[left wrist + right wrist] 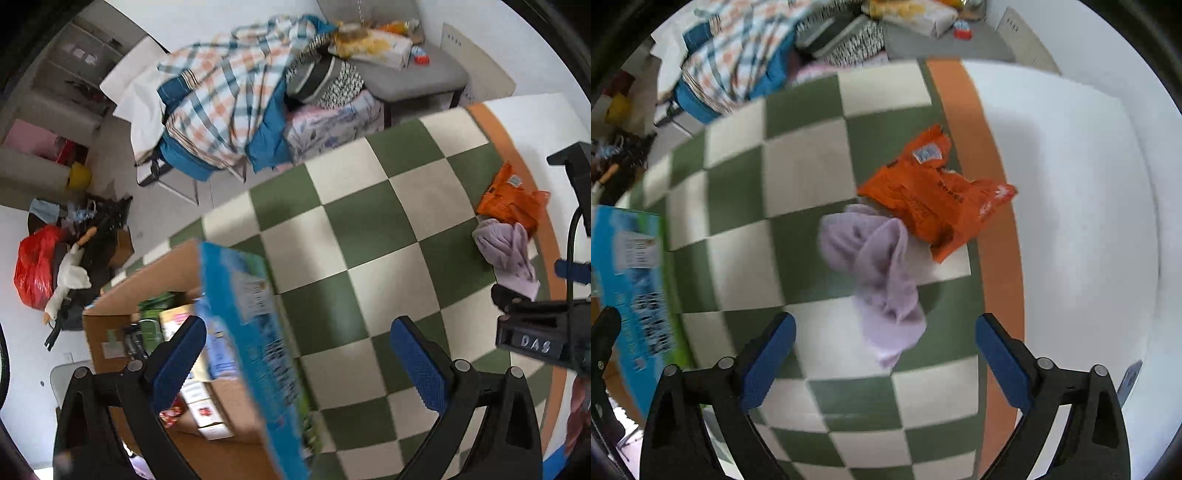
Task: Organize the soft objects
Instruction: 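Grasp the orange bag with left tool while right tool grasps lilac cloth, then carry orange bag with left tool while right tool carries lilac cloth over box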
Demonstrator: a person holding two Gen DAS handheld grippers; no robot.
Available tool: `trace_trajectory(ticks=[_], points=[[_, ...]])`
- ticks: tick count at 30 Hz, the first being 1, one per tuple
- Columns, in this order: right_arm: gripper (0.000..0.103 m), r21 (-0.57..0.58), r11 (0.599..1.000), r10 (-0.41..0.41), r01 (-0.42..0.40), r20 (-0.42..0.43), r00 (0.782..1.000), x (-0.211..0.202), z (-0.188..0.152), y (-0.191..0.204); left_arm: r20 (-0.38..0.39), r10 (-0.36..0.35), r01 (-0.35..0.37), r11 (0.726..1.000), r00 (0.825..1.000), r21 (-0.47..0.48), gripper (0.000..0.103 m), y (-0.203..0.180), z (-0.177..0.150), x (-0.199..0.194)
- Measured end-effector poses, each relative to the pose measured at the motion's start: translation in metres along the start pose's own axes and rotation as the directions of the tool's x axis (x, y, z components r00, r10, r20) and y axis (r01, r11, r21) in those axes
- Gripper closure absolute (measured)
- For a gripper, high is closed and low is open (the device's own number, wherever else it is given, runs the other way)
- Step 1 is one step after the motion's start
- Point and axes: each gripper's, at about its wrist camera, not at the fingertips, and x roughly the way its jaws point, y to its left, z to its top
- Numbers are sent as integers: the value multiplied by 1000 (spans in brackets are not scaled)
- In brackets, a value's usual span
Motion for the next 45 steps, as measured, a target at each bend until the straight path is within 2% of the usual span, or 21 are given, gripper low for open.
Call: trace_trajectory(ticks=[1,4,5,6,10,13,15,17,21,22,23,24,27,31,34,35,36,37,38,40,45], points=[[9,-3,1000,10,-10,-15,1000,8,4,-2,-10,-1,1,1000,1000,-2,1,-4,3,5],[31,0,998,62,-62,-58,996,31,9,-11,-54,-19,18,1000,998,-22,1,-13,9,17],[50,5,994,106,-106,-69,992,37,8,-15,-69,-37,34,999,997,-36,1,-16,12,19],[60,12,993,115,-115,-77,990,41,6,-20,-79,-54,50,998,995,-45,1,-20,14,21],[60,36,988,153,-151,-44,987,35,-10,-45,-113,-194,179,976,974,-127,1,-34,28,18],[60,93,976,202,-199,-20,979,23,-26,-77,-162,-340,306,930,926,-202,1,-52,42,21],[60,136,969,206,-205,6,979,11,-37,-101,-192,-443,389,883,876,-264,1,-69,53,26],[60,168,966,194,-197,37,980,1,-45,-123,-214,-541,462,824,813,-328,1,-88,65,31],[60,215,962,155,-169,77,985,-8,-50,-160,-247,-652,524,738,717,-425,1,-122,87,43],[60,232,959,151,-165,79,985,-10,-48,-170,-258,-661,528,732,705,-431,1,-131,92,46],[60,254,954,142,-159,84,986,-9,-47,-181,-271,-659,525,735,701,-429,1,-140,100,50],[60,268,952,133,-151,85,987,-8,-42,-186,-279,-649,516,744,707,-424,1,-146,104,52],[60,314,937,133,-153,85,987,-5,-43,-205,-300,-597,473,787,744,-395,1,-163,118,58],[60,345,925,138,-160,87,987,-1,-43,-219,-324,-541,424,828,776,-367,1,-175,127,68],[60,350,924,133,-155,87,987,1,-41,-224,-341,-507,404,853,792,-329,4,-184,133,74],[60,348,925,129,-151,87,988,2,-40,-224,-343,-490,399,865,801,-304,7,-187,134,75],[60,347,926,127,-149,87,988,2,-40,-222,-345,-464,385,881,816,-274,20,-190,135,76],[60,346,926,126,-149,86,988,3,-40,-219,-347,-443,374,893,827,-252,39,-193,136,76],[60,345,927,127,-149,85,988,3,-38,-218,-348,-423,362,904,837,-227,45,-195,135,77],[60,337,930,124,-145,84,989,4,-38,-216,-337,-401,348,914,852,-207,55,-197,136,75],[60,323,937,111,-133,87,990,1,-36,-210,-282,-376,344,925,882,-158,64,-198,131,67]])
